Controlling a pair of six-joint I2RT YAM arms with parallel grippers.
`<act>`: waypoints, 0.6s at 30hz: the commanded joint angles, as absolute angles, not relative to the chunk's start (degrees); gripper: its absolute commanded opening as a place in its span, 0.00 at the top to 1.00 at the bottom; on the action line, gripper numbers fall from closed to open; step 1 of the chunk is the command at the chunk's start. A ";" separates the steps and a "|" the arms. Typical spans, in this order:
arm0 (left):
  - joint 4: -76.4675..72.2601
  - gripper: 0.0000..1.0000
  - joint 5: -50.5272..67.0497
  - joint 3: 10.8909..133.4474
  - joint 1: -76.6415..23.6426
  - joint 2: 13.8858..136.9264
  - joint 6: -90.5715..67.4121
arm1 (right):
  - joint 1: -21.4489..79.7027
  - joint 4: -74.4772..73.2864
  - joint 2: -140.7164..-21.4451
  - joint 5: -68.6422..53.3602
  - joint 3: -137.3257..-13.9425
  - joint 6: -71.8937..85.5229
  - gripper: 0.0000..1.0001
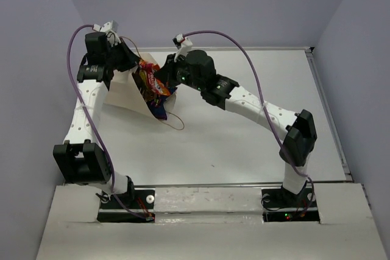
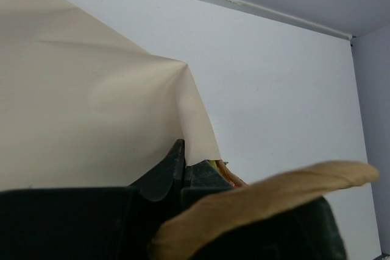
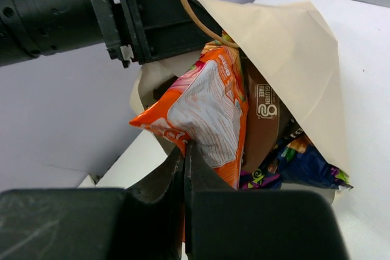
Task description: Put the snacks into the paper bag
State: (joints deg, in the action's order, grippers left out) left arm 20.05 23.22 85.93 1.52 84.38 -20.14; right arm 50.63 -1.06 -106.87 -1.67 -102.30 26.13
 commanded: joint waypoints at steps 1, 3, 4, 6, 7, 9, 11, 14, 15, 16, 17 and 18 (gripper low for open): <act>9.58 1.00 29.45 93.43 0.44 80.07 -22.77 | 50.89 -1.23 -105.92 2.64 -104.33 25.75 0.99; 9.84 1.00 28.74 93.69 0.44 80.24 -22.15 | 49.40 -1.41 -103.64 3.77 -104.15 25.84 0.99; 10.10 1.00 28.39 93.78 0.44 80.24 -21.63 | 48.26 -1.75 -102.32 4.48 -103.89 26.27 0.99; 10.46 1.00 26.81 93.95 0.44 80.42 -21.36 | 41.43 -3.16 -97.14 5.28 -102.58 30.04 0.99; 10.81 1.00 26.46 94.13 0.53 80.68 -21.36 | 38.09 -3.43 -95.12 4.58 -99.00 34.41 0.99; 10.81 1.00 26.19 94.57 0.44 80.95 -21.53 | 30.08 -4.04 -88.55 5.44 -93.72 36.03 0.99; 10.81 1.00 26.19 94.92 0.35 81.04 -21.45 | 24.73 -6.57 -85.01 6.42 -86.24 36.21 0.99; 10.99 1.00 26.10 95.27 0.35 81.04 -21.09 | 21.89 -8.52 -81.39 4.49 -76.87 38.22 0.99; 11.07 1.00 26.28 95.27 0.35 80.95 -21.18 | 21.19 -8.61 -81.13 4.13 -74.29 39.28 0.99; 11.07 1.00 26.37 95.27 0.35 81.03 -21.18 | 20.66 -8.44 -81.30 3.70 -71.92 40.85 0.99; 11.07 1.00 26.37 95.27 0.35 81.04 -21.18 | 19.78 -7.74 -82.43 3.08 -68.24 41.83 0.99; 11.07 1.00 26.45 95.36 0.35 81.04 -21.18 | 18.91 -7.13 -82.44 2.73 -66.72 41.84 0.99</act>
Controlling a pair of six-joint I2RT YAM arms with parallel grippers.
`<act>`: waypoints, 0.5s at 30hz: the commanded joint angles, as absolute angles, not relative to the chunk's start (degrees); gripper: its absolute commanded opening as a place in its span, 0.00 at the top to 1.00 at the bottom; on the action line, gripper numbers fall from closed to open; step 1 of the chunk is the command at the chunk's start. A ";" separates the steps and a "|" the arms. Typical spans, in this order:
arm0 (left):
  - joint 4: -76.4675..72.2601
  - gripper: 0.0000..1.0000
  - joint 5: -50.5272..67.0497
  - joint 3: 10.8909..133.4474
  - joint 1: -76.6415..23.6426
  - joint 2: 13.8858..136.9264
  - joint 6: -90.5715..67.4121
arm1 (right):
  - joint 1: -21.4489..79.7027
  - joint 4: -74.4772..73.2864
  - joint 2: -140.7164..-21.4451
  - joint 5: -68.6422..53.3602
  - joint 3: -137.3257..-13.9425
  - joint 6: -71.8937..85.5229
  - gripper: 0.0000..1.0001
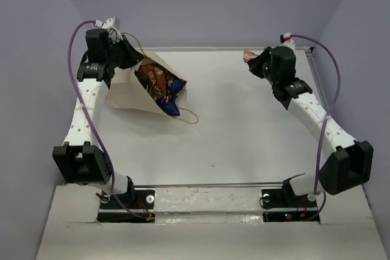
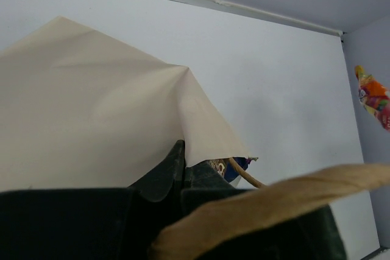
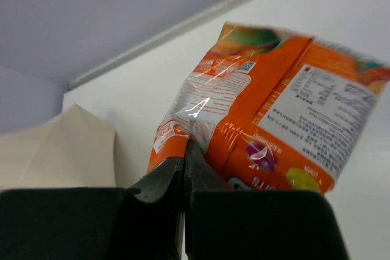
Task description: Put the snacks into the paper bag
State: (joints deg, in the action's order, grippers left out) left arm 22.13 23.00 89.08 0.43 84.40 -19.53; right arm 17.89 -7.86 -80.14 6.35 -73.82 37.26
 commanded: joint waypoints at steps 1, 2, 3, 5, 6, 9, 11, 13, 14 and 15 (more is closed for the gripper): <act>11.16 1.00 26.46 95.36 0.35 81.04 -21.18 | 18.90 -6.16 -83.57 1.85 -65.40 42.45 0.99; 11.16 1.00 26.46 95.36 0.35 80.95 -21.18 | 18.29 -4.93 -84.11 0.80 -64.17 42.36 0.99; 11.16 1.00 26.46 95.36 0.26 80.86 -21.01 | 18.28 -3.53 -84.55 0.53 -63.03 42.19 0.99; 11.25 1.00 26.46 95.19 -1.58 80.77 -20.83 | 18.28 -3.78 -85.52 -1.39 -63.37 40.35 0.99; 11.25 1.00 26.46 95.19 -1.67 80.60 -20.83 | 18.28 -3.95 -85.52 -1.41 -64.07 39.73 0.99; 11.42 1.00 26.63 95.27 -2.02 80.51 -20.65 | 18.28 -6.57 -84.73 0.69 -65.65 36.48 0.98; 11.42 1.00 26.81 95.71 -2.11 80.59 -20.74 | 18.28 -9.82 -85.95 -0.42 -67.75 33.07 0.53; 11.34 1.00 26.81 95.98 -2.11 80.60 -20.92 | 18.28 -13.69 -87.97 -4.03 -72.04 29.20 0.12; 11.34 1.00 26.81 96.15 -2.11 80.68 -21.00 | 18.89 -18.58 -89.89 -4.13 -73.98 28.40 0.04; 11.34 1.00 26.81 96.24 -2.11 80.68 -21.09 | 19.68 -20.89 -90.35 -2.83 -75.83 27.17 0.00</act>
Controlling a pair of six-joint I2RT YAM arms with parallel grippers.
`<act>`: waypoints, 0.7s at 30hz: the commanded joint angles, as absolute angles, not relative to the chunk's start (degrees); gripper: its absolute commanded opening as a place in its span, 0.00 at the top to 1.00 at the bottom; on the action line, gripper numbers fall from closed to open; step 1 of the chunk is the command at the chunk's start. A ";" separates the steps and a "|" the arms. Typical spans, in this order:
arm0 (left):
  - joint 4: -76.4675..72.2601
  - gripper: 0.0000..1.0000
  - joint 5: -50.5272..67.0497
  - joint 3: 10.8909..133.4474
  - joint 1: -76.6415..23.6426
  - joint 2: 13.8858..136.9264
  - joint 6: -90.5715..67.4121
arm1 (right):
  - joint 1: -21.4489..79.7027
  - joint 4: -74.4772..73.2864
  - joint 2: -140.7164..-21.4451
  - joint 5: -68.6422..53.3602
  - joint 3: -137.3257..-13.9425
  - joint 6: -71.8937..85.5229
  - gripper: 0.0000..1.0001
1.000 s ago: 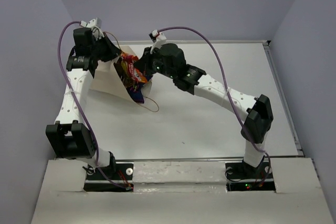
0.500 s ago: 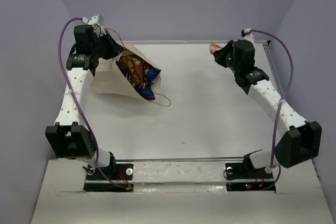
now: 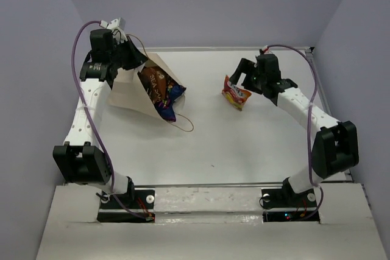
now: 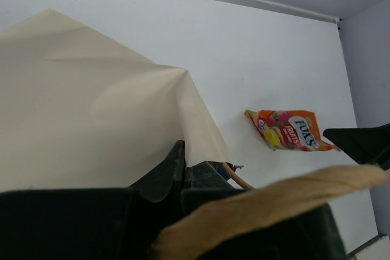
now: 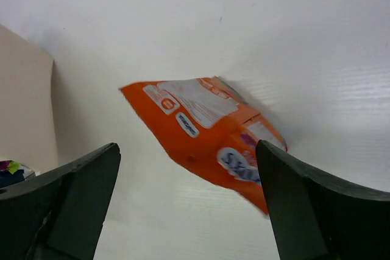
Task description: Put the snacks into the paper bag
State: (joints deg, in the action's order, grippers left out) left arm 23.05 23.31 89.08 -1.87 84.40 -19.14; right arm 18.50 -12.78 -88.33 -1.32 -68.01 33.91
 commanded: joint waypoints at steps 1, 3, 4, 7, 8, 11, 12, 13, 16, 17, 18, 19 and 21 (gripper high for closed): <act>11.34 1.00 26.81 96.24 -2.11 80.68 -21.09 | 20.99 -23.27 -90.61 -0.03 -78.02 26.20 0.00; 11.34 1.00 26.81 96.07 -2.20 80.33 -21.01 | 24.07 -26.89 -89.92 12.23 -83.74 23.39 0.00; 11.34 1.00 26.72 95.98 -2.20 80.25 -20.92 | 27.04 -27.24 -88.78 15.61 -85.50 23.12 0.00; 11.43 1.00 26.81 95.28 -2.20 80.07 -21.00 | 33.81 -25.85 -87.10 21.26 -90.43 24.34 0.00; 11.43 1.00 26.81 95.27 -2.20 80.24 -21.01 | 36.36 -25.84 -86.93 21.27 -90.61 24.17 0.00; 11.34 1.00 26.72 95.45 -2.20 80.33 -21.09 | 40.61 -20.93 -88.94 12.96 -85.89 26.53 0.04; 11.34 1.00 26.63 95.62 -2.20 80.51 -21.18 | 40.61 -19.09 -90.08 5.70 -83.26 28.46 0.19; 11.34 1.00 26.63 95.71 -2.20 80.42 -21.18 | 41.21 -18.12 -91.22 3.10 -82.45 30.91 0.27; 11.43 1.00 26.72 95.71 -2.29 80.42 -21.09 | 42.62 -12.06 -94.56 -3.33 -81.04 32.25 0.38; 11.43 1.00 26.72 95.63 -2.29 80.33 -21.01 | 42.63 -8.82 -95.35 -5.43 -80.25 33.21 0.38; 11.34 1.00 26.63 95.36 -2.29 80.16 -21.01 | 42.63 -7.48 -95.62 -6.49 -79.98 33.57 0.38; 11.34 1.00 26.63 95.27 -2.29 80.16 -21.09 | 42.63 -6.25 -95.80 -7.29 -79.63 34.27 0.38; 11.34 1.00 26.54 94.92 -2.29 80.07 -20.92 | 42.63 -3.36 -96.24 -9.82 -78.58 34.89 0.37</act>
State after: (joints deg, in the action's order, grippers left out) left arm 23.05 23.31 89.30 -2.13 84.40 -19.14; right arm 42.78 -12.88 -97.08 -2.55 -79.29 32.08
